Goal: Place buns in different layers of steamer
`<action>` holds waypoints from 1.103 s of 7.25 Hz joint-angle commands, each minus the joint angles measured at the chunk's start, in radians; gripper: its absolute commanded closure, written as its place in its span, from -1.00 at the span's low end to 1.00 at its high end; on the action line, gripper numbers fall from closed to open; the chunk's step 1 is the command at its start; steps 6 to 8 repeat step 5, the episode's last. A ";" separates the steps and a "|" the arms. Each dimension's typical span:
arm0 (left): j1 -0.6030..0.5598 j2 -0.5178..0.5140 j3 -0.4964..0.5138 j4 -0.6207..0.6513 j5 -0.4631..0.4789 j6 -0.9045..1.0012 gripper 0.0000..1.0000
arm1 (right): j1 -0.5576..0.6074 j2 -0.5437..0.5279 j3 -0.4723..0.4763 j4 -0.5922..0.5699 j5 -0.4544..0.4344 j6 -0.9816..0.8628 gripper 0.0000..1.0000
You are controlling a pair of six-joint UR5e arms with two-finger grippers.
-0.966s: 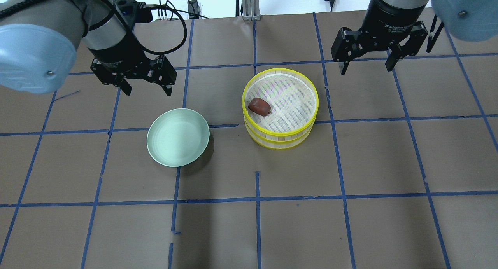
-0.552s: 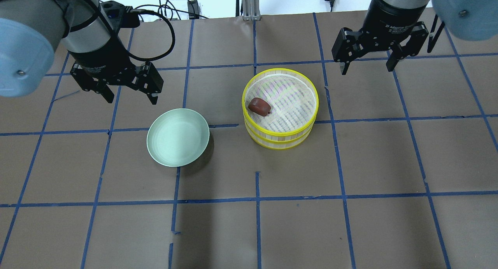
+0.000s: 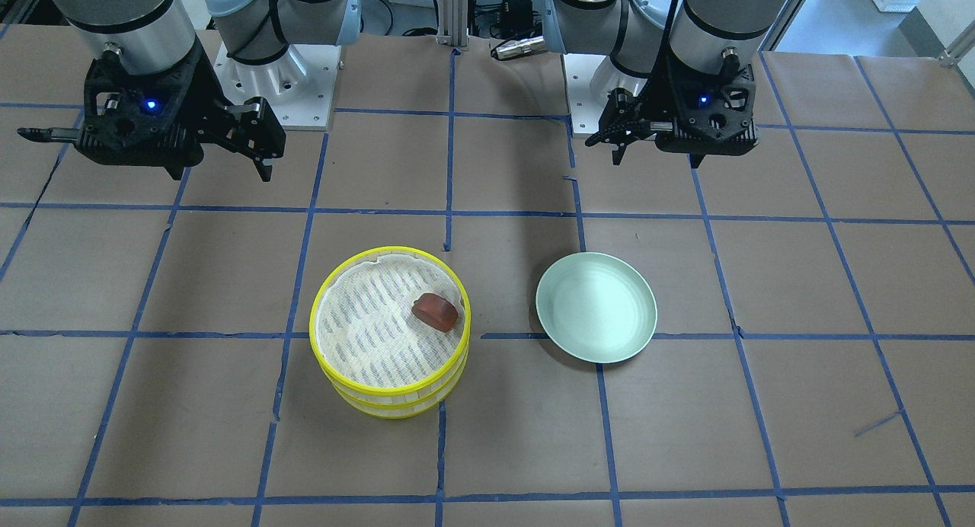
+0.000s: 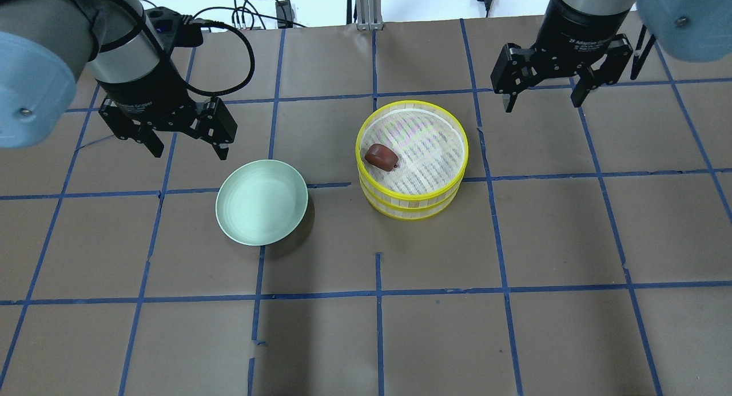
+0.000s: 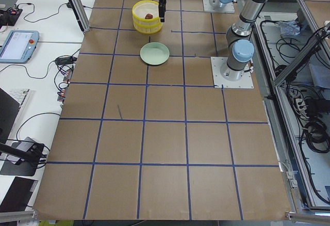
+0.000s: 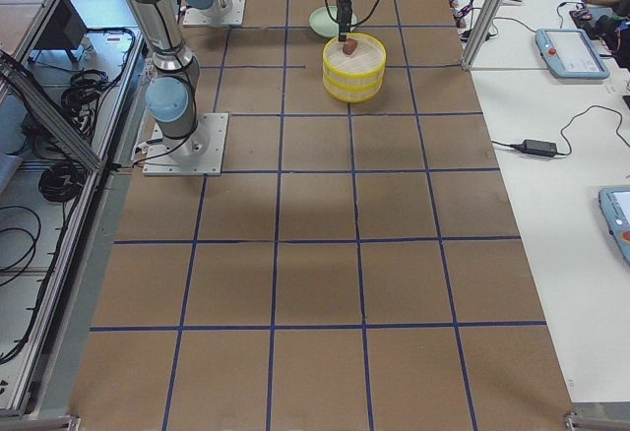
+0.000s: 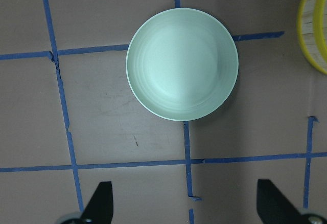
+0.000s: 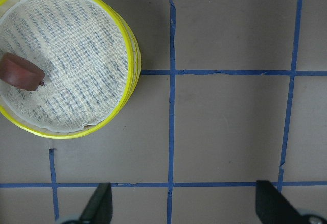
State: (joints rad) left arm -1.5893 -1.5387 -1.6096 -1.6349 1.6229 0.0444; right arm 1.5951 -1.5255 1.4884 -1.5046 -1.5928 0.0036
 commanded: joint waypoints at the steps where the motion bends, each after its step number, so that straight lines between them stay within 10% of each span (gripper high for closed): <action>1: 0.002 0.000 0.000 0.003 0.012 0.005 -1.00 | 0.000 -0.001 0.000 -0.002 -0.002 0.000 -0.99; 8: 0.002 0.000 -0.003 0.004 -0.005 0.005 -1.00 | 0.003 -0.004 0.001 0.000 -0.003 0.001 -0.99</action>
